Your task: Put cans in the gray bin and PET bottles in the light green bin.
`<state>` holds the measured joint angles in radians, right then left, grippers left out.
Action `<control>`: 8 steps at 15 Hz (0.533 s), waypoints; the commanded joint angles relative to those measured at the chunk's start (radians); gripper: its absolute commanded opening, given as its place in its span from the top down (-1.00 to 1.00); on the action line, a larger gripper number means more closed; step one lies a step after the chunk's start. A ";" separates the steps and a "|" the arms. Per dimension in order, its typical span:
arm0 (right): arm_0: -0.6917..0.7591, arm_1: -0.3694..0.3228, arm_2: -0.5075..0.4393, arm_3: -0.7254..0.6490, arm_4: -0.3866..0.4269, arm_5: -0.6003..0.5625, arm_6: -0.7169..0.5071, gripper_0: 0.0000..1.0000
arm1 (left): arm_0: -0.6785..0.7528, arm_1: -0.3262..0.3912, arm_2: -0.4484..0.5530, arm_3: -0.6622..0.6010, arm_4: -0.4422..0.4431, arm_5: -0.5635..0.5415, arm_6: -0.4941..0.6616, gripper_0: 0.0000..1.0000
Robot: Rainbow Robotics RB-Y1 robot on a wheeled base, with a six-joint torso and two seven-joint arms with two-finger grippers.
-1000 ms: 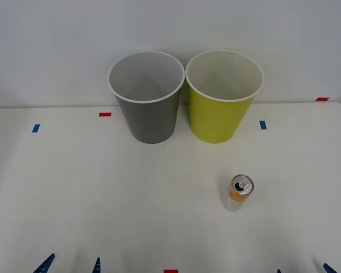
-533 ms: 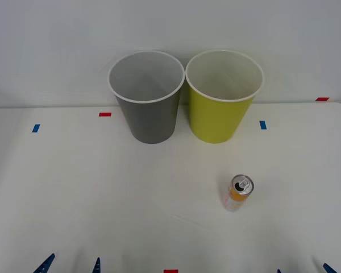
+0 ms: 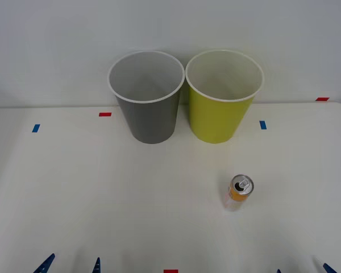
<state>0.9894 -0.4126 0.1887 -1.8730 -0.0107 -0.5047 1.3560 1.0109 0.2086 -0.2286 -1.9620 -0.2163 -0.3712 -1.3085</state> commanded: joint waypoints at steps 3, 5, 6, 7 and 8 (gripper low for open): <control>0.000 0.000 0.000 0.000 0.000 0.000 0.000 -1.00 | 0.000 0.000 0.000 0.000 0.000 0.000 0.000 -1.00; 0.000 0.000 0.000 0.000 0.000 0.000 0.000 -1.00 | 0.000 0.000 0.000 0.000 0.000 0.000 0.000 -1.00; 0.000 0.000 0.000 0.000 0.000 0.000 0.000 -1.00 | 0.000 0.000 0.000 0.000 0.000 0.000 0.000 -1.00; 0.000 0.000 0.000 0.000 0.000 0.000 0.000 -1.00 | 0.000 0.000 0.000 0.000 0.000 0.000 0.000 -1.00; 0.000 0.000 0.000 0.000 0.000 0.000 0.000 -1.00 | 0.000 0.000 0.000 0.000 0.000 0.000 0.000 -1.00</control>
<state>0.9894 -0.4126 0.1887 -1.8730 -0.0107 -0.5047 1.3560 1.0109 0.2086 -0.2286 -1.9620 -0.2163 -0.3712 -1.3085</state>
